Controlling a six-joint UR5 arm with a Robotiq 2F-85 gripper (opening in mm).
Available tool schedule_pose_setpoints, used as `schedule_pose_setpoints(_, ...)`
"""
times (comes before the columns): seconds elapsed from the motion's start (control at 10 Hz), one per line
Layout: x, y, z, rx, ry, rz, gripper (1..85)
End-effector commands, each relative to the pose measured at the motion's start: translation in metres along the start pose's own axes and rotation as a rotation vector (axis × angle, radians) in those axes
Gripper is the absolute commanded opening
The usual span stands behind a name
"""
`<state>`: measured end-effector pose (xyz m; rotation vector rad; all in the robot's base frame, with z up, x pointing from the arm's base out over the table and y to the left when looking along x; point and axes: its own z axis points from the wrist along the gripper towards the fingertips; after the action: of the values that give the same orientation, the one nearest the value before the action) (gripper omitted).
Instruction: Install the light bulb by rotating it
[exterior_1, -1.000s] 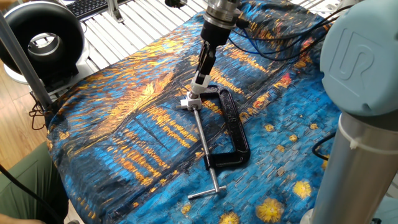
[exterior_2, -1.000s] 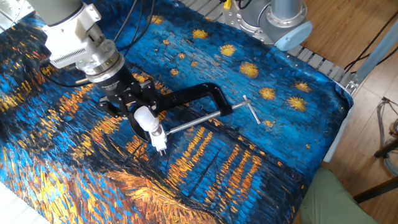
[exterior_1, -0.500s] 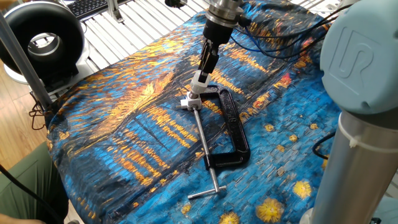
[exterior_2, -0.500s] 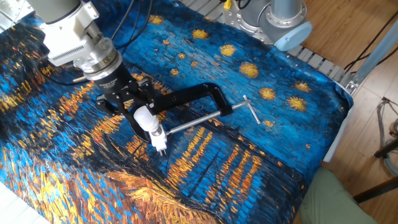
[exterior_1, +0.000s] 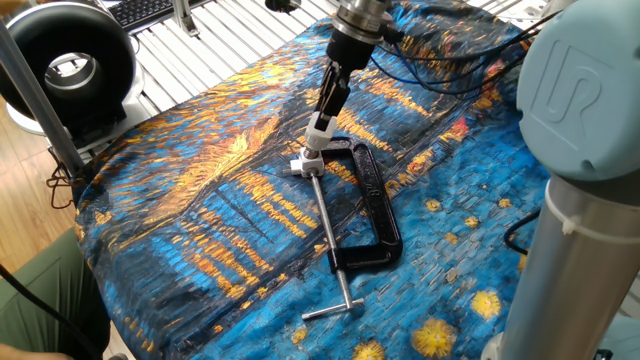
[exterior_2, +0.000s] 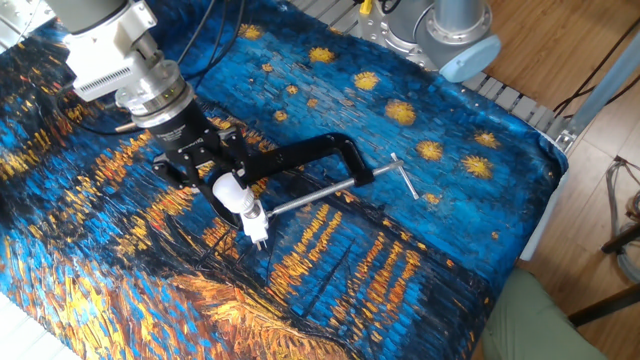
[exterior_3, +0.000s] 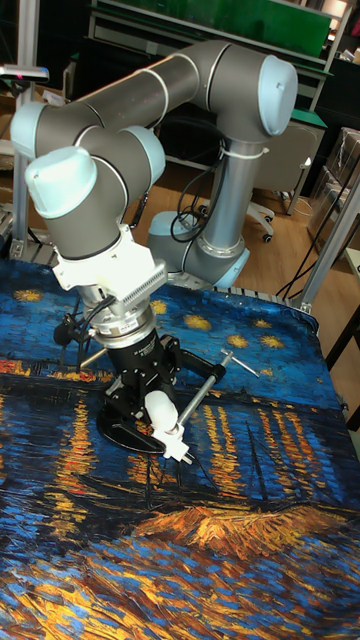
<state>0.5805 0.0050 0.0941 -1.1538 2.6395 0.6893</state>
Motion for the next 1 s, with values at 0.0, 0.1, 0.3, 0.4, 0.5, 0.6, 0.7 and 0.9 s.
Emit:
schedule_pose_setpoints(0.0,-0.0045,0.0009,0.0004,-0.012,-0.024,0.006,55.3)
schedule_pose_setpoints(0.1,-0.0044,0.0012,0.0002,-0.014,-0.024,0.008,55.3)
schedule_pose_setpoints(0.3,-0.0030,-0.0006,-0.0003,-0.015,-0.025,0.003,55.3)
schedule_pose_setpoints(0.4,-0.0017,-0.0014,0.0002,-0.018,-0.028,-0.002,55.3)
schedule_pose_setpoints(0.5,-0.0008,-0.0015,-0.0008,-0.020,-0.028,-0.002,55.3)
schedule_pose_setpoints(0.6,0.0002,-0.0013,-0.0018,-0.021,-0.027,-0.002,55.3)
schedule_pose_setpoints(0.7,-0.0011,0.0000,-0.0019,-0.026,-0.033,0.003,55.0)
schedule_pose_setpoints(0.9,-0.0020,0.0003,-0.0020,-0.028,-0.036,0.024,42.3)
